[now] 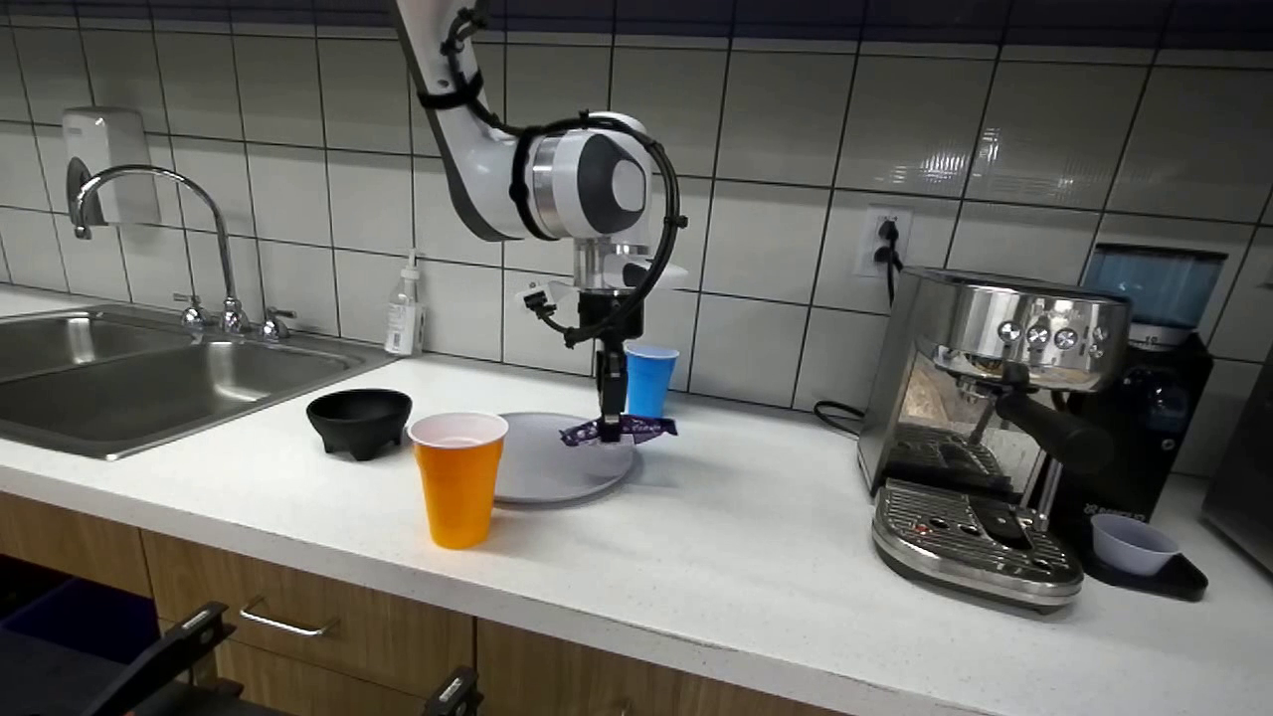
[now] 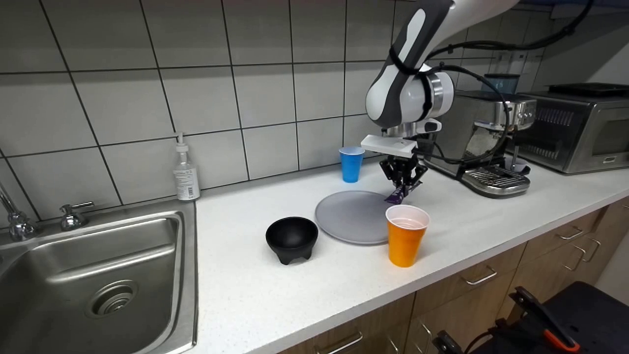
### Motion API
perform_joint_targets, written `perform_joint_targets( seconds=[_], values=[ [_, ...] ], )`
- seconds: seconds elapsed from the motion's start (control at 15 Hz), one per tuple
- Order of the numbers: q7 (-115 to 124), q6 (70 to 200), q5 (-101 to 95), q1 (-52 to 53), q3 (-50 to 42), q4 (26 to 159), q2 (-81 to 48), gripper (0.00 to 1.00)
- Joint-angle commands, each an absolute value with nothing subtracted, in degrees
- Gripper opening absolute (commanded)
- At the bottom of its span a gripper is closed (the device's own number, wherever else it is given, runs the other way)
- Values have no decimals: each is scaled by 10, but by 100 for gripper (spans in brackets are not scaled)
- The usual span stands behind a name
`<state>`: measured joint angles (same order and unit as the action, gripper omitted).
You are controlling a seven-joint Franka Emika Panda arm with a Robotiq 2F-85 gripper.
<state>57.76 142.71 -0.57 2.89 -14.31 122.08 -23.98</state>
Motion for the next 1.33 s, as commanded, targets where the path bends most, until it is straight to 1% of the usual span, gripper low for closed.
perform_joint_targets(
  seconds=[0.0, 0.47, 1.27],
  values=[
    [576, 1418, -19, 8, -156, 1226, -230, 4],
    [582, 1411, -10, -23, -180, 1205, -257, 4],
    [581, 1402, 4, -41, -181, 1157, -325, 4]
  ],
)
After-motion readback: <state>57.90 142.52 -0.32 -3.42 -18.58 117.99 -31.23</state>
